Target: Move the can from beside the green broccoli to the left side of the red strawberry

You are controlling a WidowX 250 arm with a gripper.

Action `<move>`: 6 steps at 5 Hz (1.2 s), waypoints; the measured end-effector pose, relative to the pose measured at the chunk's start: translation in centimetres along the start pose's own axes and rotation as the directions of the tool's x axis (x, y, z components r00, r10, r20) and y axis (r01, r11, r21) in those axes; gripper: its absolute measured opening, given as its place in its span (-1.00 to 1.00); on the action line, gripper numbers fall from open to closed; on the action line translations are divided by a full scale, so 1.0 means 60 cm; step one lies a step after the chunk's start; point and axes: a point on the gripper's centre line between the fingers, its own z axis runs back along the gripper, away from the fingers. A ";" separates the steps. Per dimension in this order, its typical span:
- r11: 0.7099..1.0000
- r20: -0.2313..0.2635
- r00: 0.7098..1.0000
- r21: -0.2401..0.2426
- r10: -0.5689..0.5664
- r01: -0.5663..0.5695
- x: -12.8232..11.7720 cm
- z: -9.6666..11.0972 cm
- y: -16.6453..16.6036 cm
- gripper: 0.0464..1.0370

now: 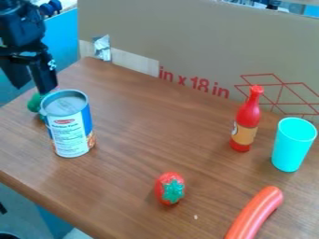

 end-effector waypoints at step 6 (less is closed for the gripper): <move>0.997 -0.092 0.996 0.077 -0.013 0.020 -0.006 -0.052 -0.049 0.93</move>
